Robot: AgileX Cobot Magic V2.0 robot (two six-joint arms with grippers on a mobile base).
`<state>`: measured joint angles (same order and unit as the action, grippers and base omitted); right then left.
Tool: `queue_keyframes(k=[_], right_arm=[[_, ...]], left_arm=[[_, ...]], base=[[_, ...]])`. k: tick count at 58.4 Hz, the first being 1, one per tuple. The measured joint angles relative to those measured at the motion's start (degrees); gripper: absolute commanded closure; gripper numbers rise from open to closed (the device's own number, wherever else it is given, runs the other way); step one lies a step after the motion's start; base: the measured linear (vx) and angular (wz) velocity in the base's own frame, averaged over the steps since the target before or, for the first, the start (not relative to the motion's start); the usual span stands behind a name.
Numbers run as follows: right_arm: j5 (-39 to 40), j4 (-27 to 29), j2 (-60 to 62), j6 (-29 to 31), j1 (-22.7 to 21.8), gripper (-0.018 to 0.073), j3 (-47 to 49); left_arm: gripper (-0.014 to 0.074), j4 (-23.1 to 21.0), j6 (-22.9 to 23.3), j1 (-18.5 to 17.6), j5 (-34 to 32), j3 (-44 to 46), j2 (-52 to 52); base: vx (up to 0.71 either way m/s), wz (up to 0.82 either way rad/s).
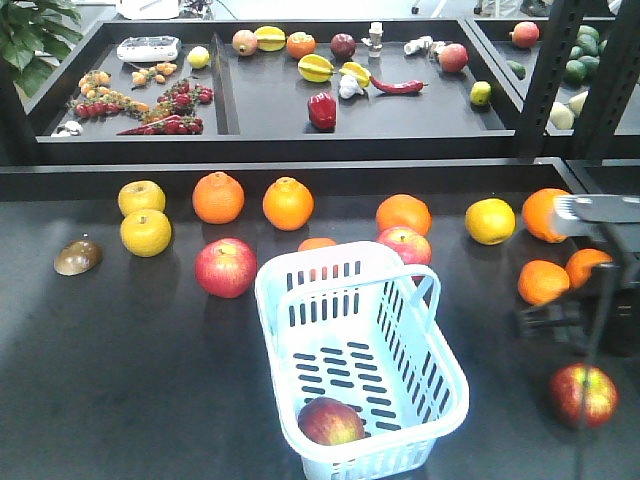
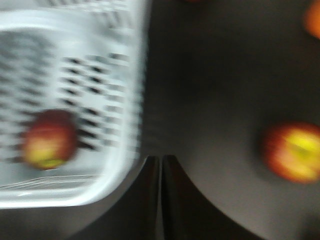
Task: Pick three apples into basket with both arms
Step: 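Withdraw the right gripper back toward the remaining red apples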
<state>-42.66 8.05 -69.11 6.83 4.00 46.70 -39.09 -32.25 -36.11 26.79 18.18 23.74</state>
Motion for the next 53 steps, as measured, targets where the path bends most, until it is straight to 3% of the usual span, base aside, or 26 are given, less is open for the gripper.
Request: queue_keyframes(k=[4,11,23,31,38,53], right_arm=[[-0.9,-6.5,-0.3,-5.2,-3.1,0.0522,0.0],[-1.0,-9.7,-2.3,-6.5,-6.5,0.0419,0.0],[-1.9,-10.3,-11.6,-5.4,-10.6,0.0075,2.9],[-4.6,-13.0,-19.8,-5.5,-11.2,-0.0095,6.9],[-5.8,-14.0,-24.8,-6.5,-11.3,-0.0135,9.8],[-6.6,-14.4,-33.1,-8.0,-11.3,-0.0097,17.7]], left_arm=[[0.0602,0.0,0.0,0.0,0.0,0.0,0.0],[0.0602,0.0,0.0,0.0,0.0,0.0,0.0],[0.0602,0.0,0.0,0.0,0.0,0.0,0.0],[0.0602,0.0,0.0,0.0,0.0,0.0,0.0],[0.0602,0.0,0.0,0.0,0.0,0.0,0.0],[0.0602,0.0,0.0,0.0,0.0,0.0,0.0]], base=[[0.00,0.00],[0.00,0.00],[0.00,0.00],[0.00,0.00],[0.00,0.00],[0.00,0.00]])
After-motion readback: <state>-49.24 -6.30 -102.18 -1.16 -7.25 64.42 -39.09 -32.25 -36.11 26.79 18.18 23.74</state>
